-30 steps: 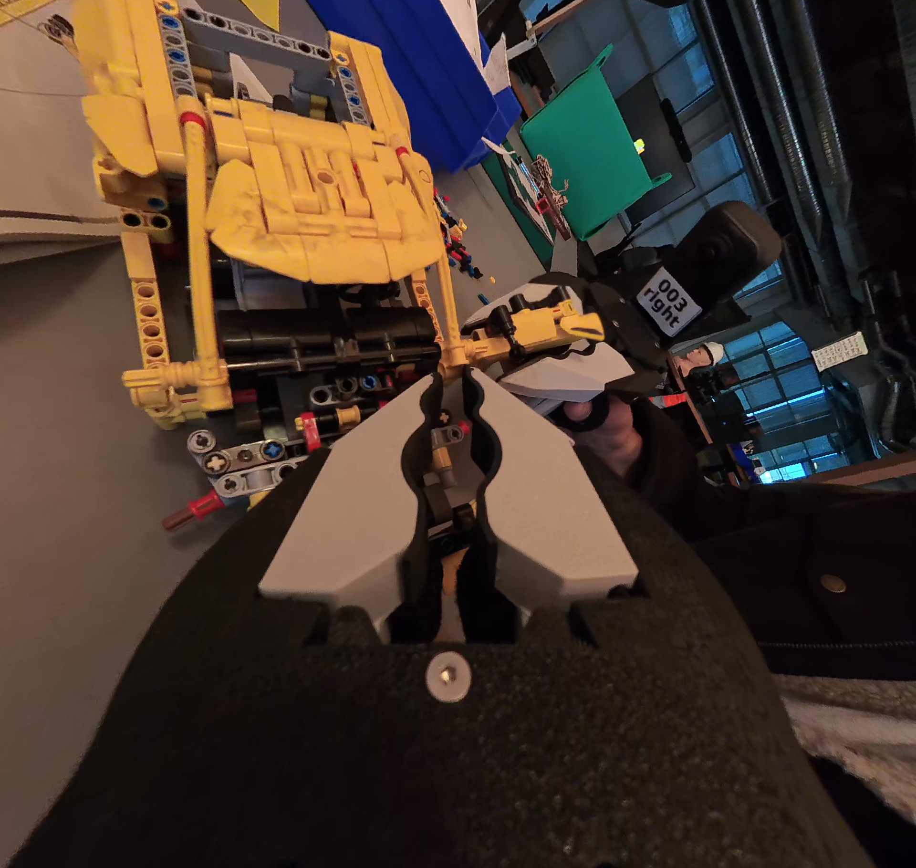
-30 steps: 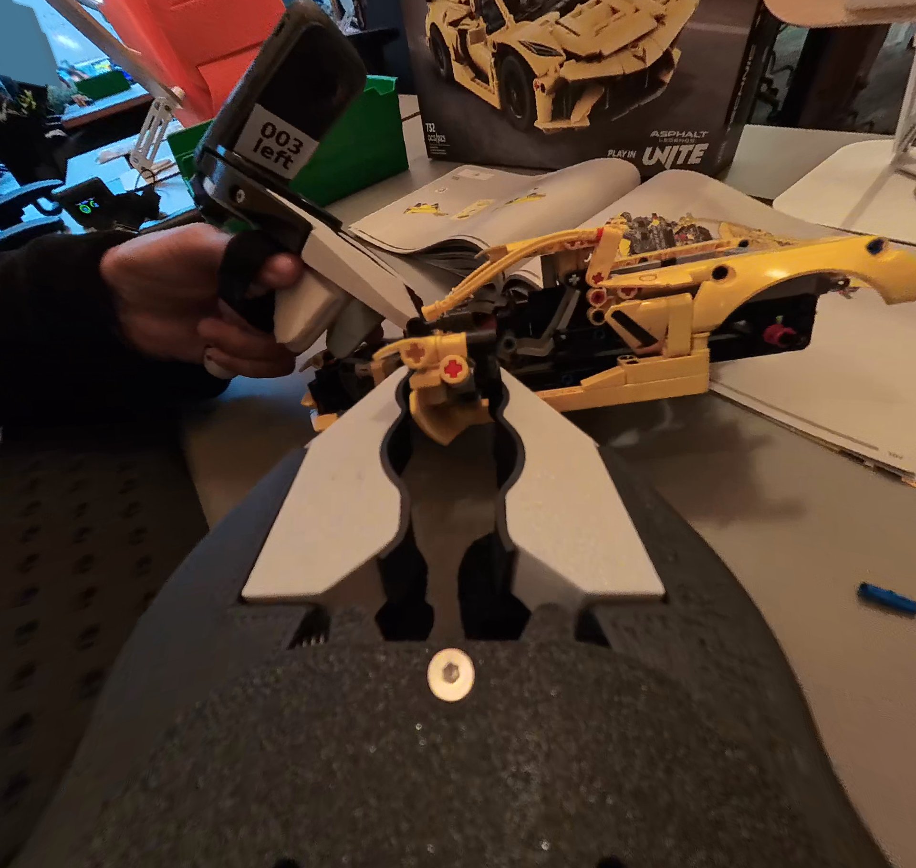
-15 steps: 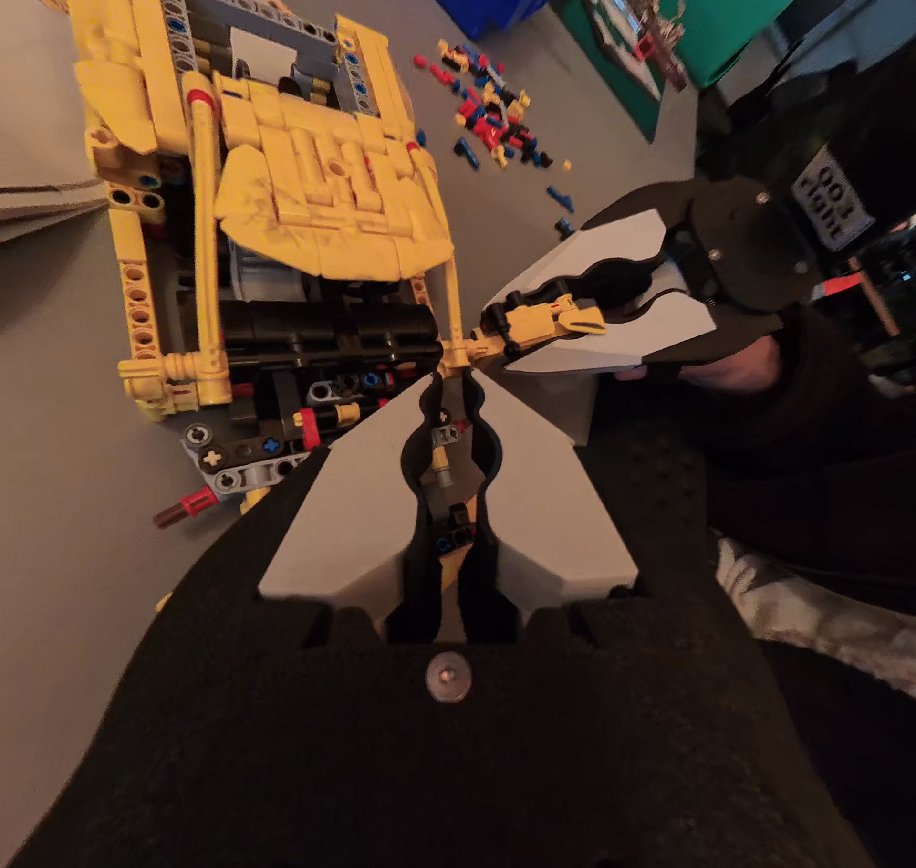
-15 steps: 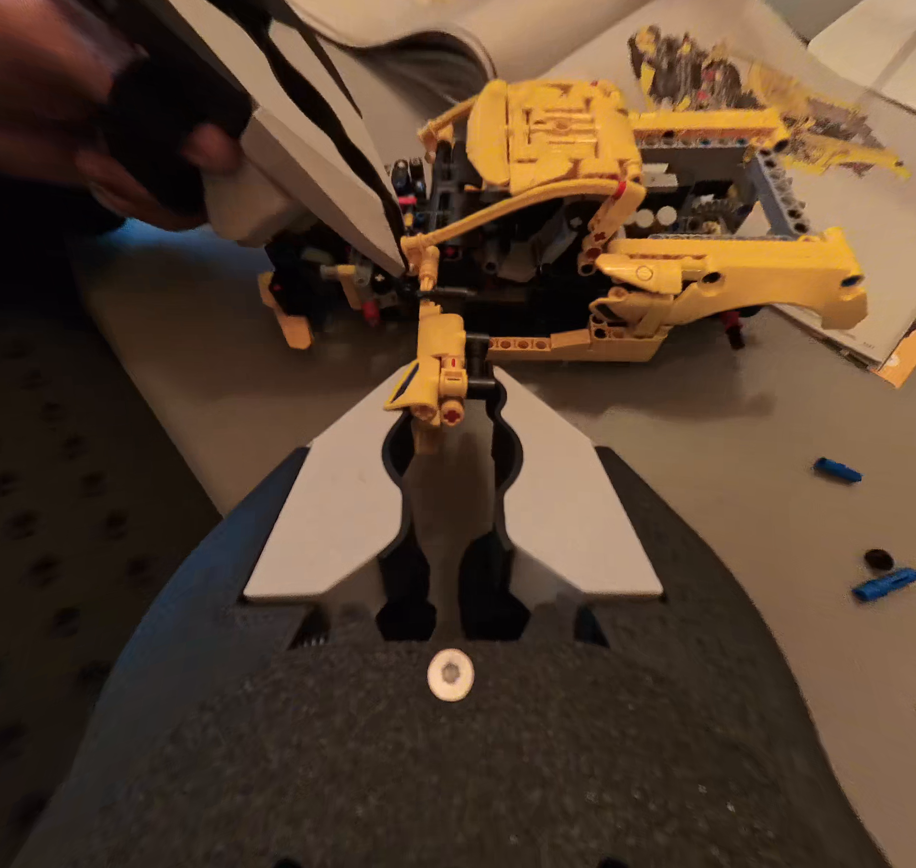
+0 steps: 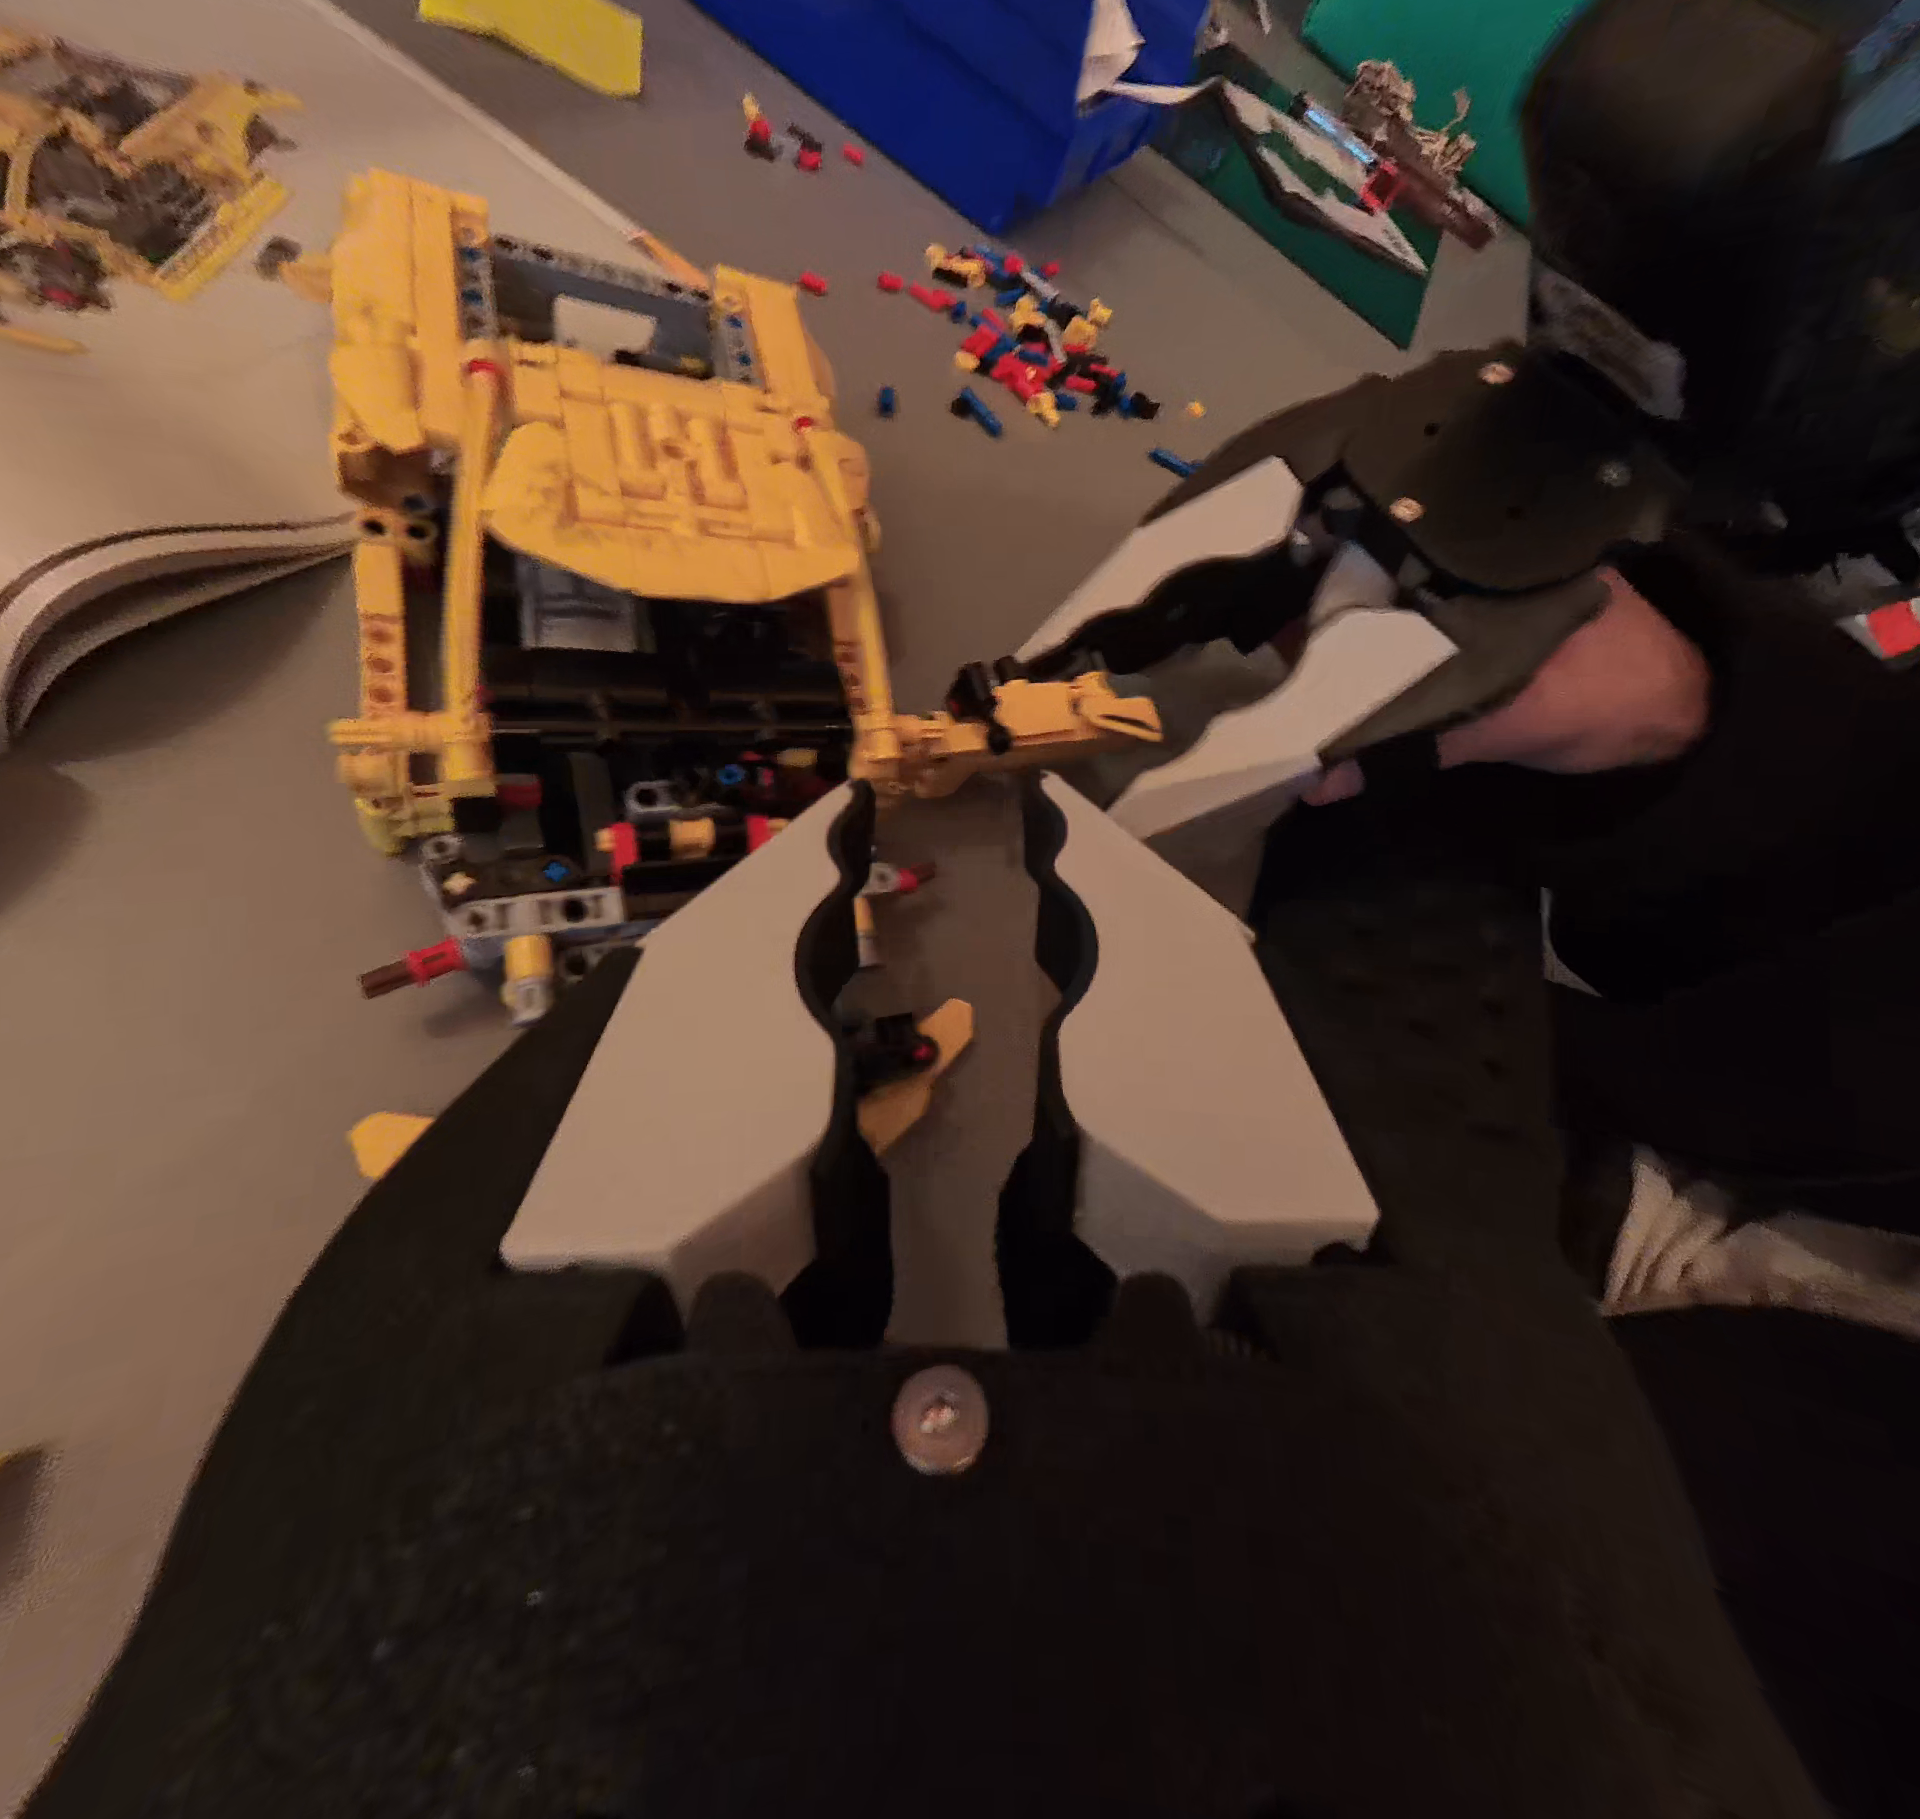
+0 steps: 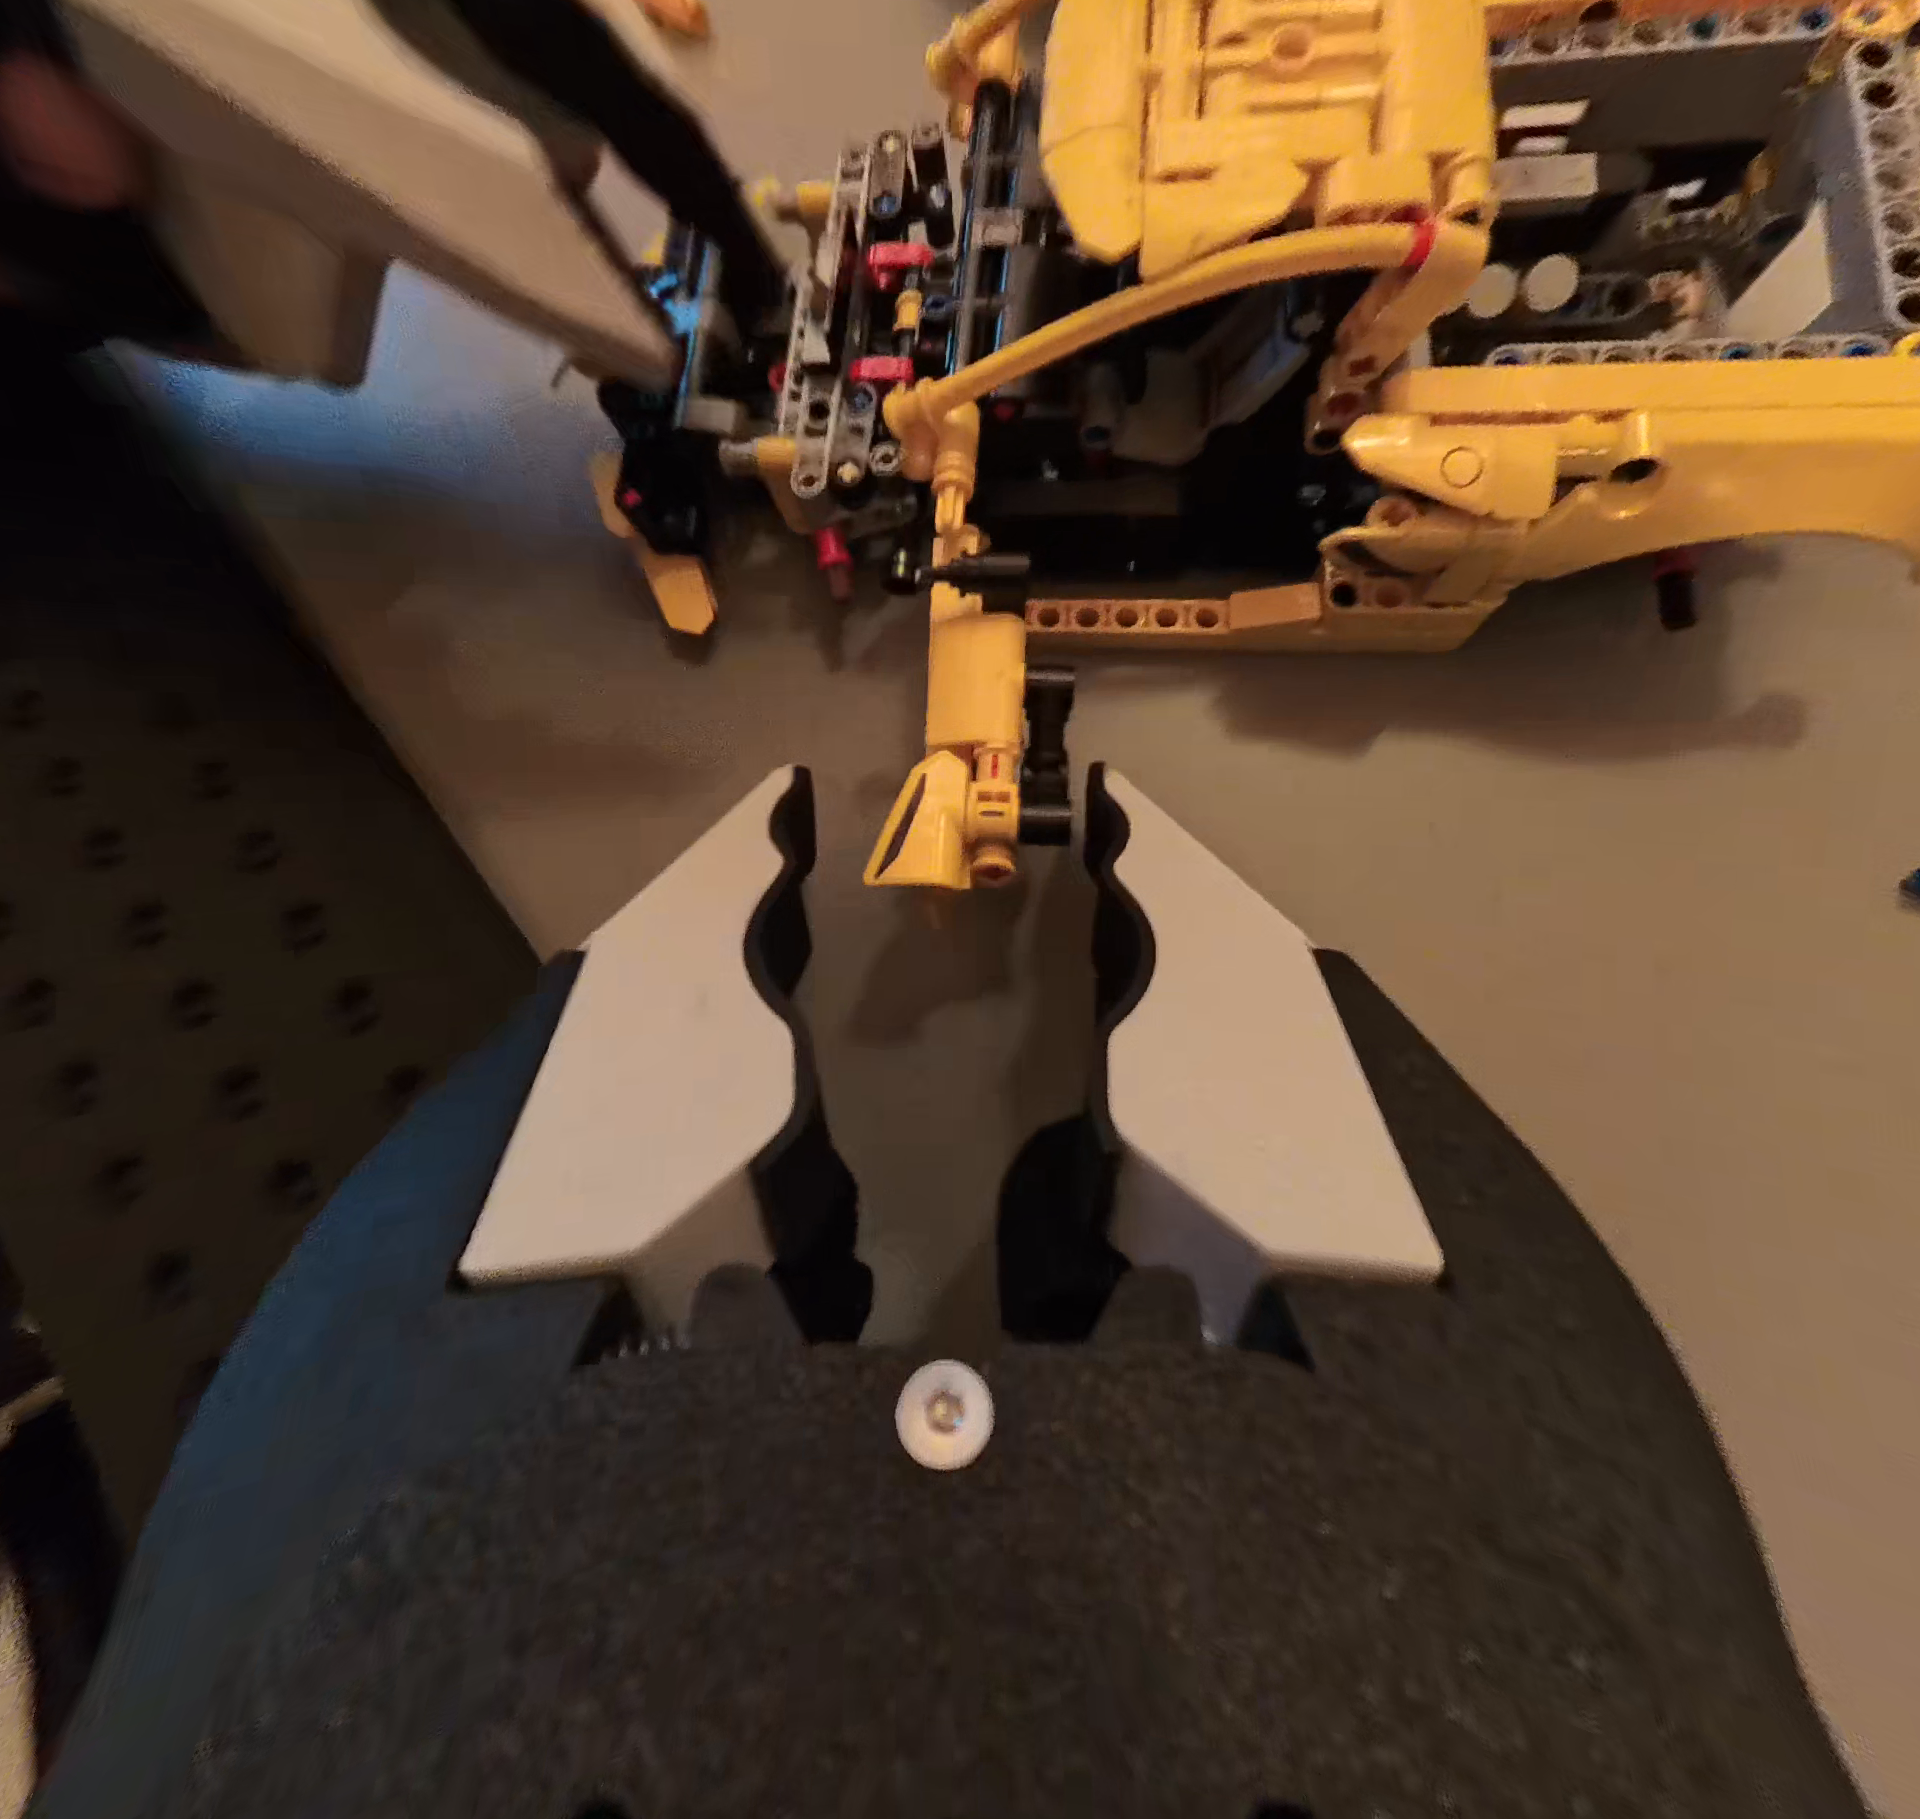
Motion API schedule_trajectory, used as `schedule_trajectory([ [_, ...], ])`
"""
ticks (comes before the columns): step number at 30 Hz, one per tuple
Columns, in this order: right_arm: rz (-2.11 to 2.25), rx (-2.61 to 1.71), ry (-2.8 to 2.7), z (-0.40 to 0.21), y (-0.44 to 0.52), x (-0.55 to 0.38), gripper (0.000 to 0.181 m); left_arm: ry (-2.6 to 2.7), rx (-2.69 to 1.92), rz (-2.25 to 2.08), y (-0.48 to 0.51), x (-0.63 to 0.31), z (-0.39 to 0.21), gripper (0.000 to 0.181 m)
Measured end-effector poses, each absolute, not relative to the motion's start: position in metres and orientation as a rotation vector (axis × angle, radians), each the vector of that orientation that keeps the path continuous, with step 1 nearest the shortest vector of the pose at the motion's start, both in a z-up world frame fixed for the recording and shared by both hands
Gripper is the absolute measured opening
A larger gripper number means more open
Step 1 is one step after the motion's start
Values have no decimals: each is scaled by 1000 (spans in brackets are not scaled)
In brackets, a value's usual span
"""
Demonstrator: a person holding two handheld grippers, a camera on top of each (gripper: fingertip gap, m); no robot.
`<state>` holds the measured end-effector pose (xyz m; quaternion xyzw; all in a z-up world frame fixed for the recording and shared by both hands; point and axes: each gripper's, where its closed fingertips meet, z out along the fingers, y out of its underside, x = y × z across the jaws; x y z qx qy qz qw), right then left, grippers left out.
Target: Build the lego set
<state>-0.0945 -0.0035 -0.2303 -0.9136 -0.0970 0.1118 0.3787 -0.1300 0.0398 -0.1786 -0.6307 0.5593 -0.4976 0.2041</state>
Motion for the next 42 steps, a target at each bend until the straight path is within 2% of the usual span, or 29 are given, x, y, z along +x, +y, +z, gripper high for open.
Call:
schedule_trajectory([
  [3, 275, -2291, -230, -226, 1, -89, 47, 1618, -1639, -1368, 13, -131, -176, 30],
  [7, 271, -2314, -255, -232, 1, -89, 33, 1689, -1726, -1161, 2, -117, -207, 43],
  [15, 314, -2325, -251, -235, 0, -91, 32, 1574, -1720, -1165, 5, -105, -201, 47],
  [28, 323, -2330, -239, -236, -1, -90, 31, 1500, -1784, -914, 9, -101, -208, 50],
  [36, 335, -2327, -245, -236, -1, -91, 32, 1662, -1694, -813, 11, -108, -216, 50],
  [39, 336, -2332, -245, -237, -1, -91, 32, 1690, -1638, -704, 16, -109, -219, 45],
  [42, 344, -2333, -245, -237, -1, -91, 32, 1624, -1641, -607, 29, -110, -222, 13],
])
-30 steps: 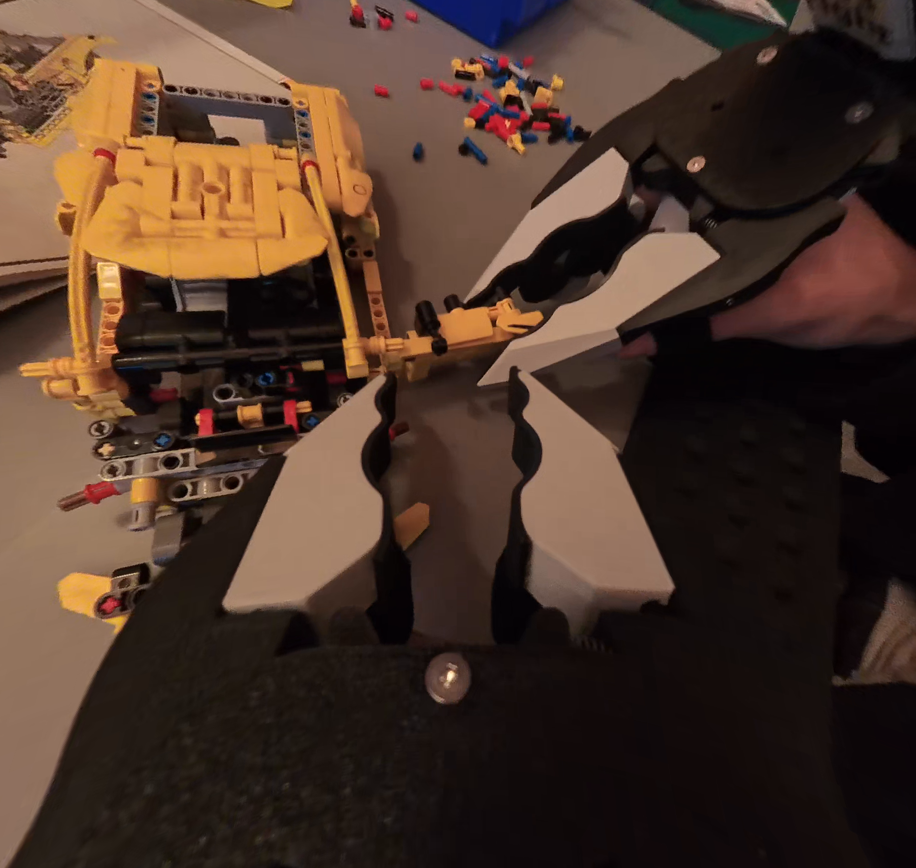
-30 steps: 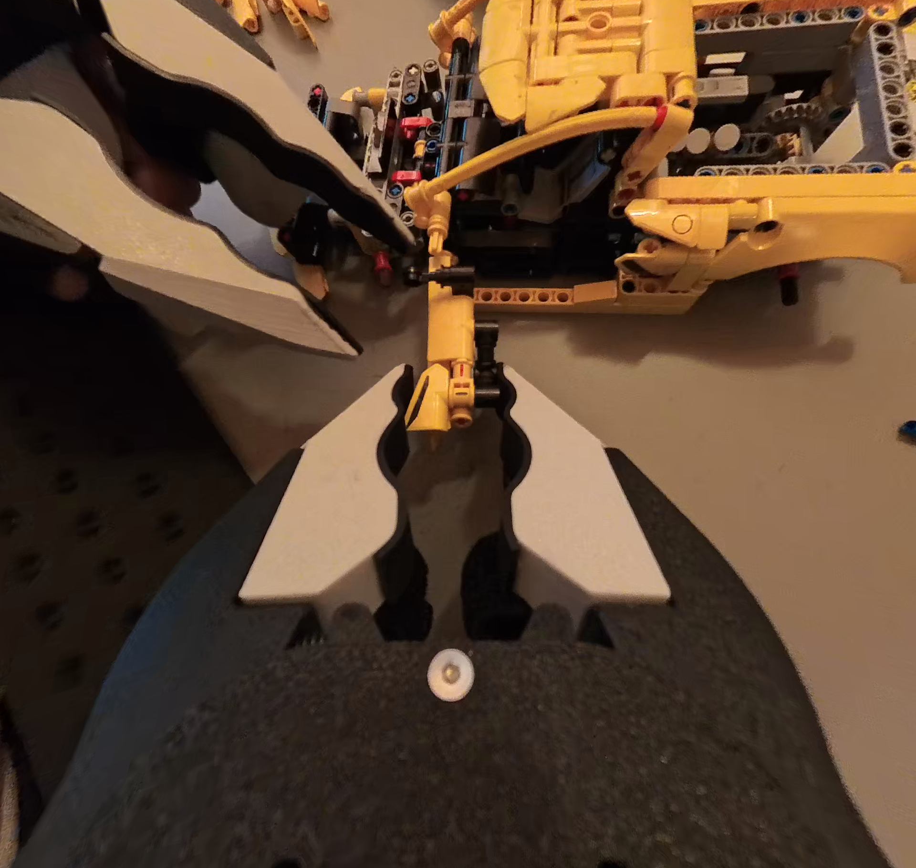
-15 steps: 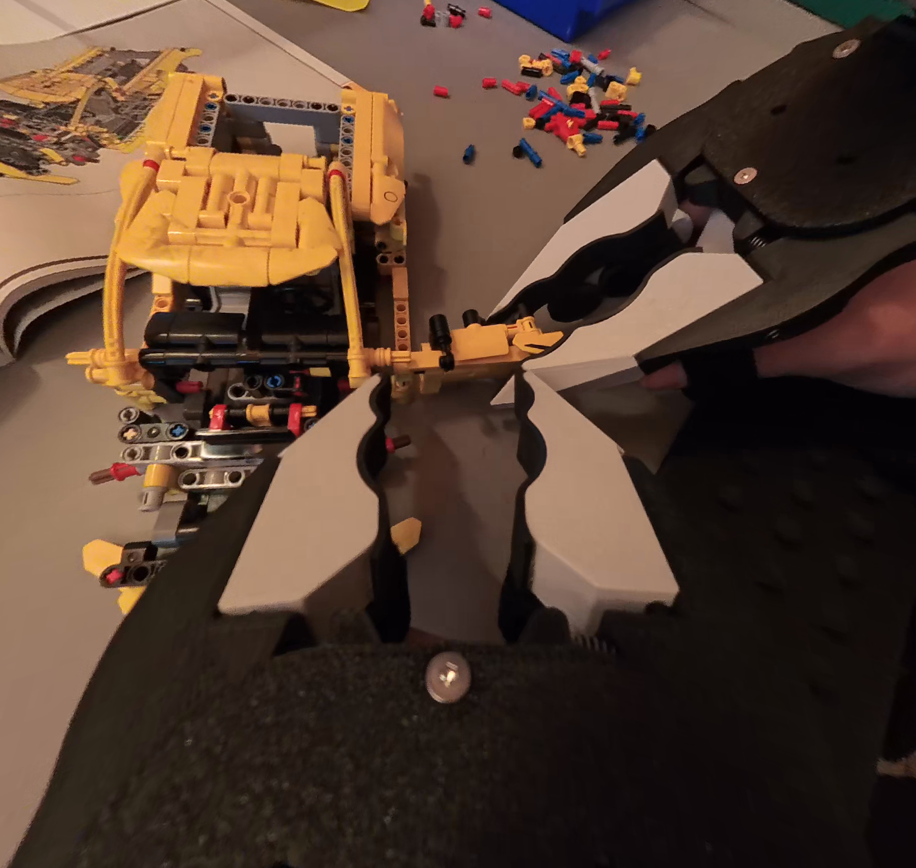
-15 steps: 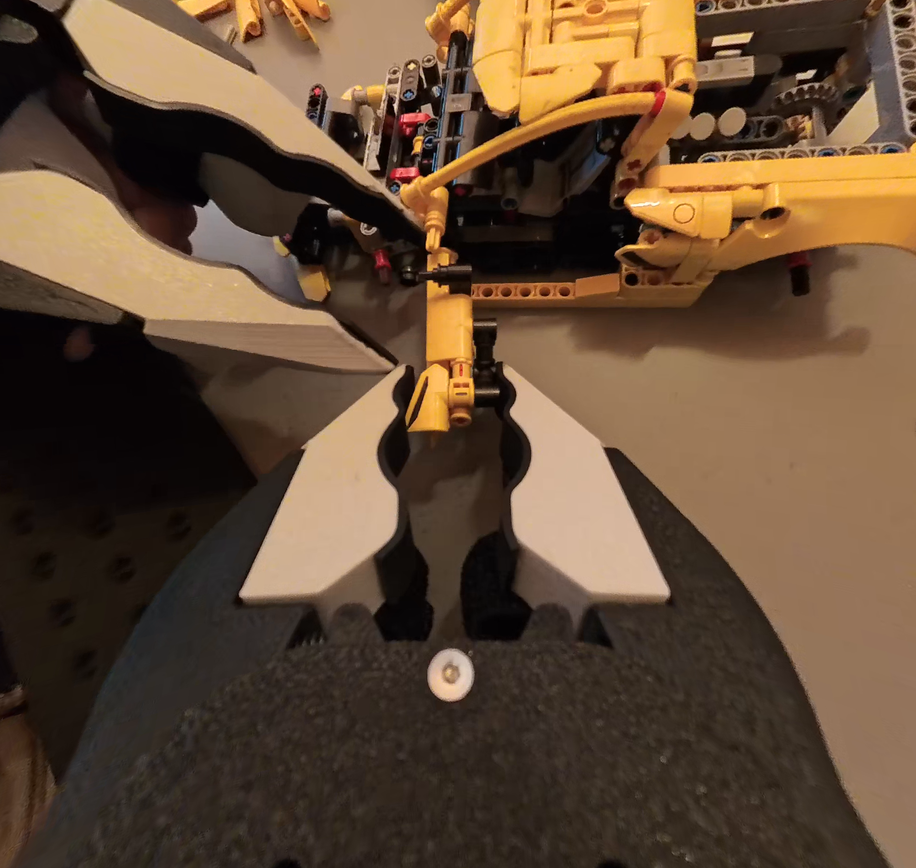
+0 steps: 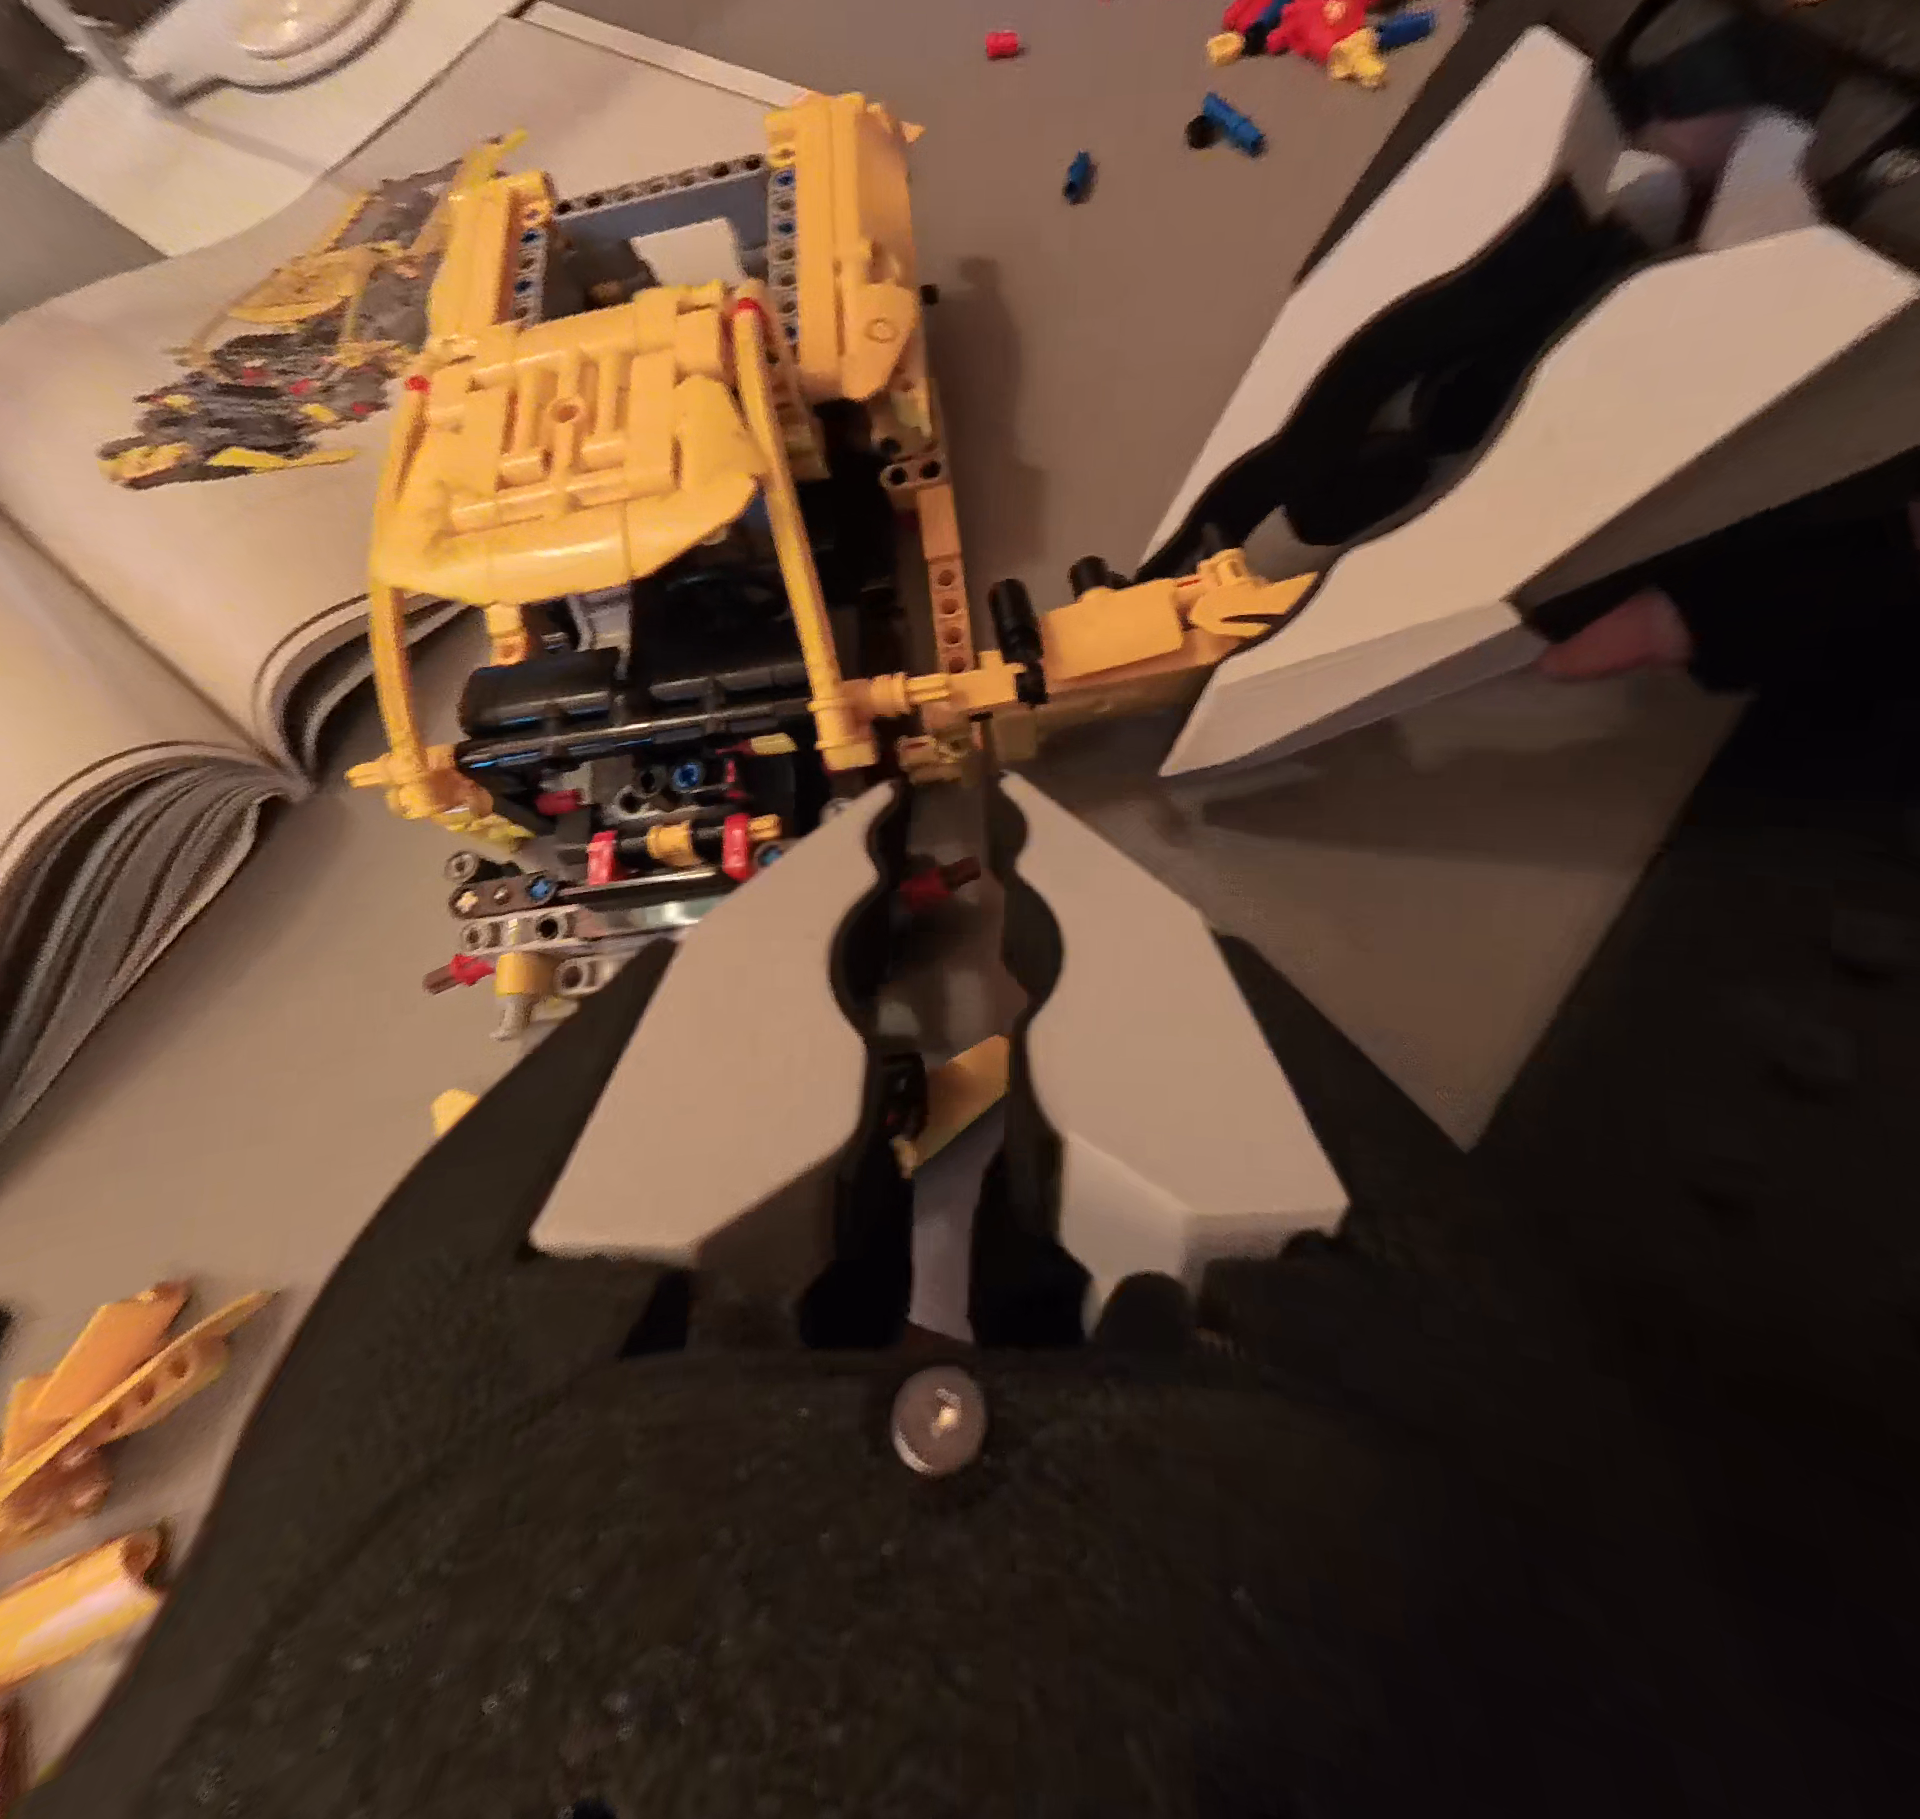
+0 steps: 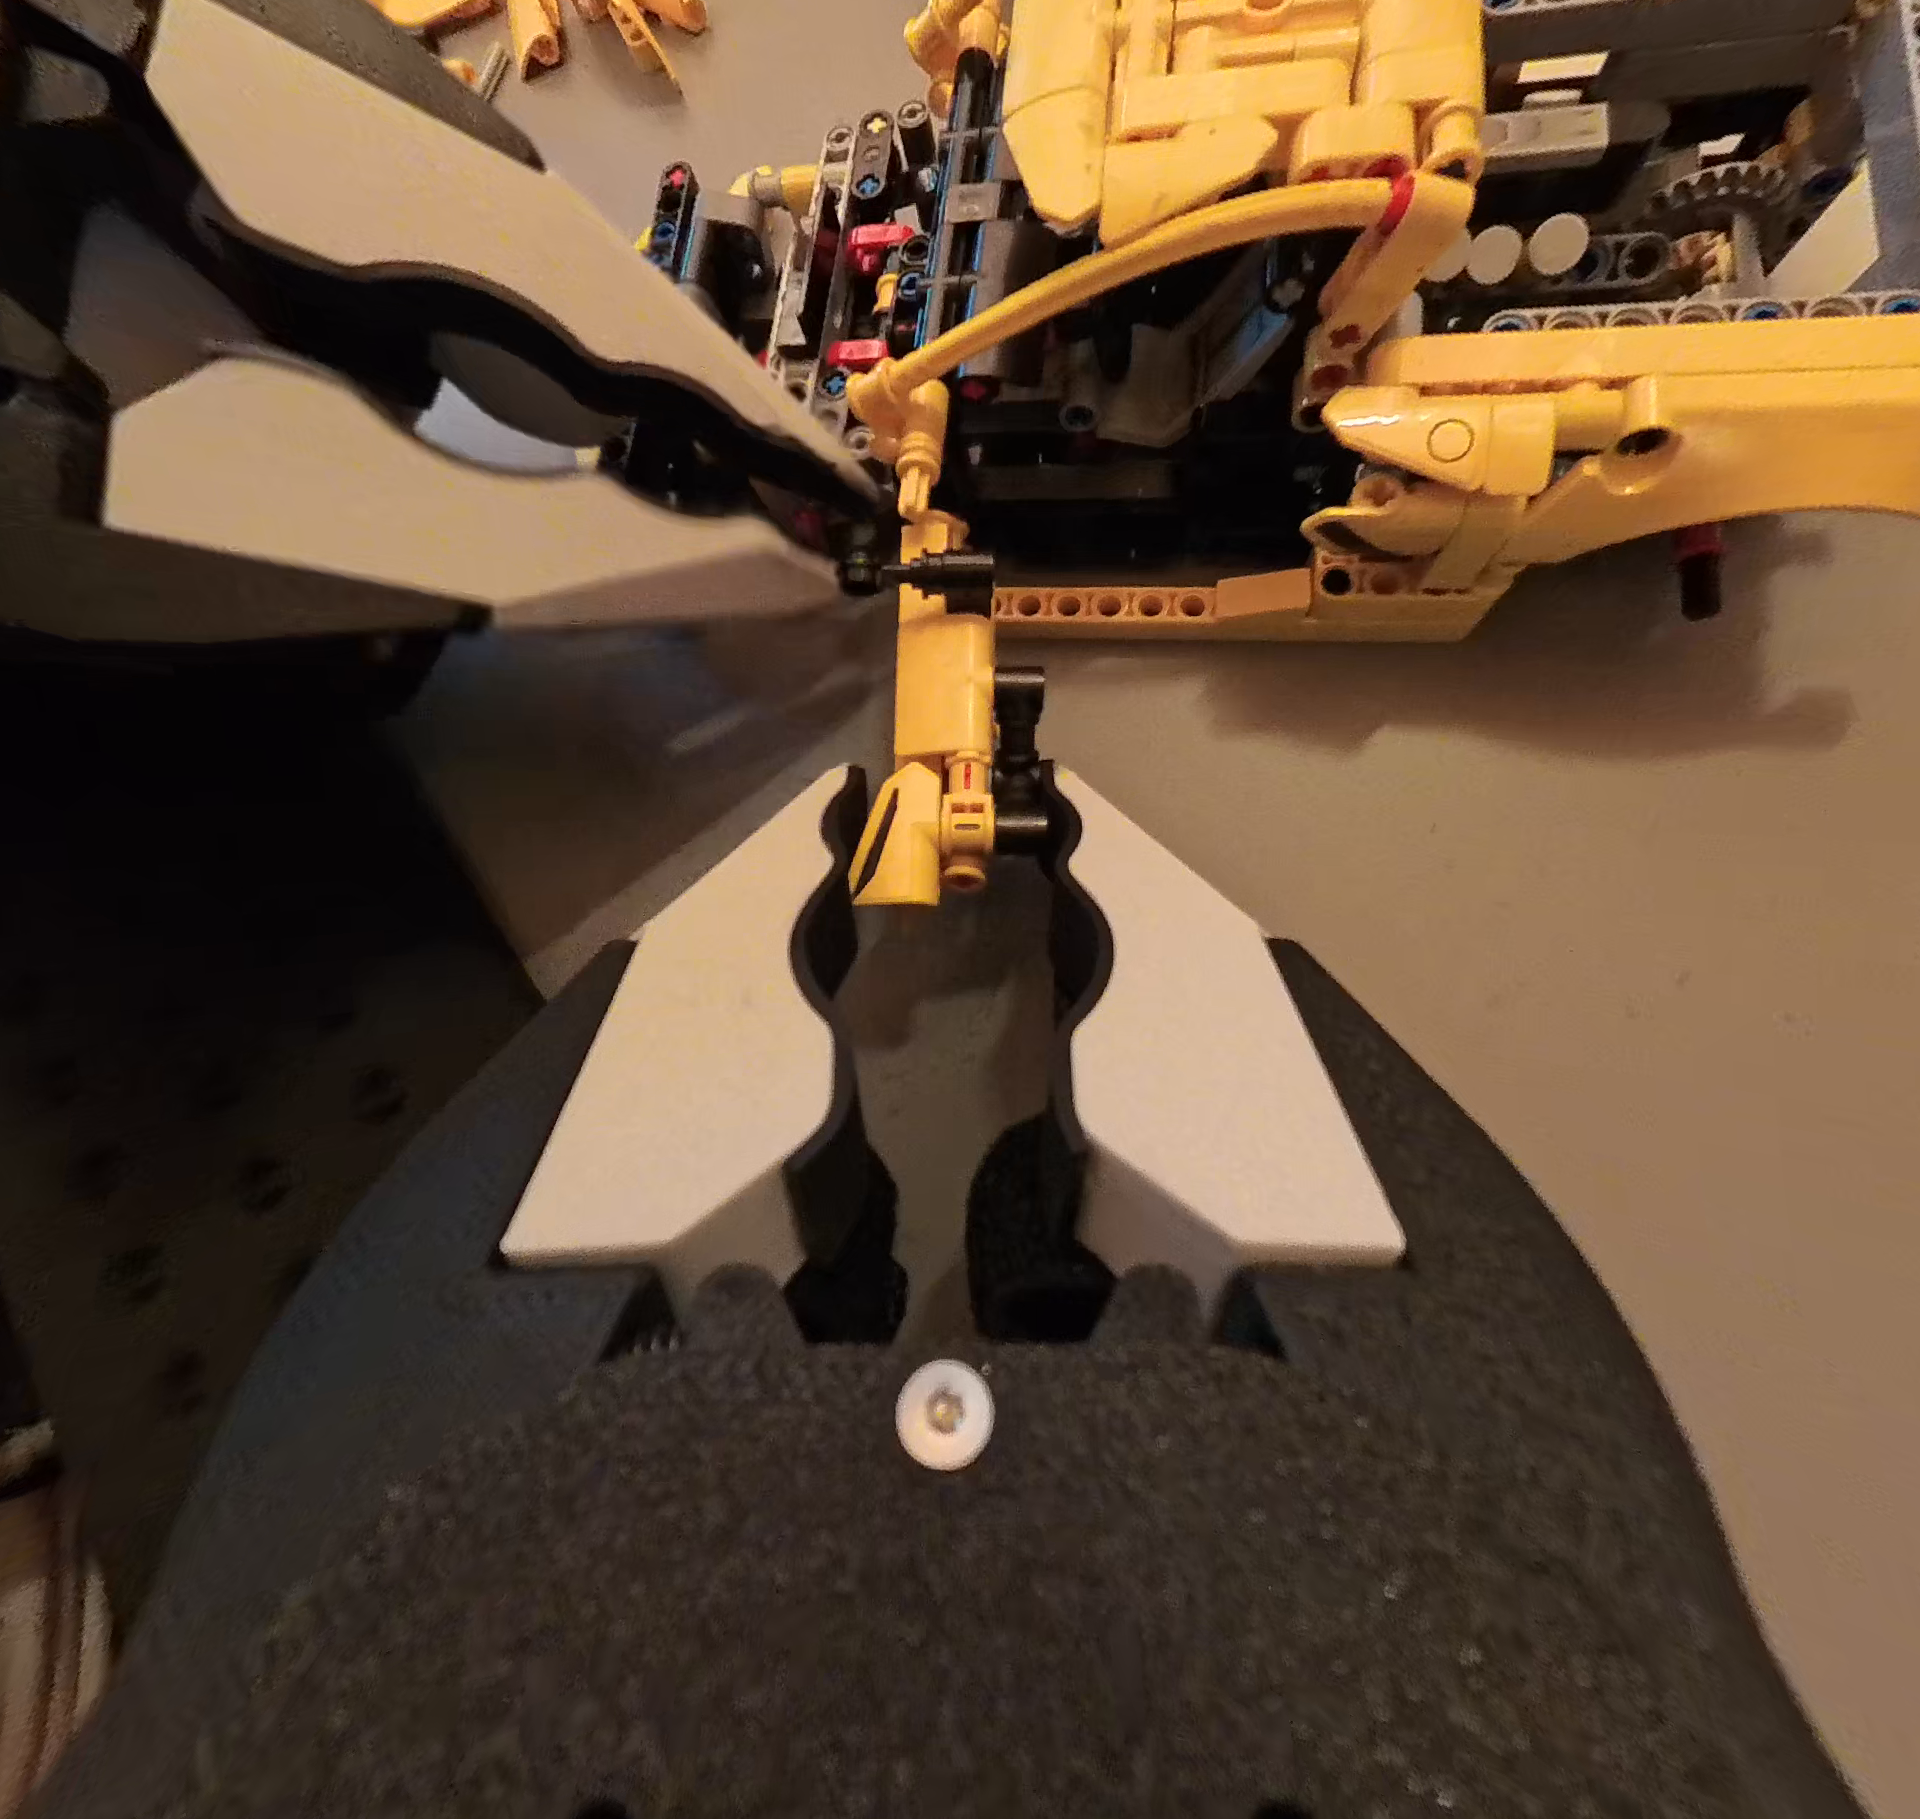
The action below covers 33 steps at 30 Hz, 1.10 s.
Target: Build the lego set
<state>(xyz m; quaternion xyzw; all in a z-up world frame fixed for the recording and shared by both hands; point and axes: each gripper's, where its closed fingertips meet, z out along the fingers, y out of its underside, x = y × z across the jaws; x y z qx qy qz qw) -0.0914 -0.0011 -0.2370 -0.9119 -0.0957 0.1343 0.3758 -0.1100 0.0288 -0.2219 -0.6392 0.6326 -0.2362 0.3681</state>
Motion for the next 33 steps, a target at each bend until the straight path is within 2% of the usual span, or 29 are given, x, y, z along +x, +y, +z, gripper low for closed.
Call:
schedule_trajectory([
  [2, 338, -2335, -247, -237, -1, -91, 32, 1549, -1663, -612, 34, -110, -218, 0],
  [22, 339, -2345, -252, -239, -2, -92, 31, 1286, -1938, -795, 39, -106, -215, 0],
  [29, 349, -2349, -253, -240, -2, -93, 31, 1366, -1929, -814, 27, -103, -218, 0],
  [33, 351, -2351, -252, -240, -2, -93, 31, 1556, -1687, -710, 22, -102, -216, 14],
])
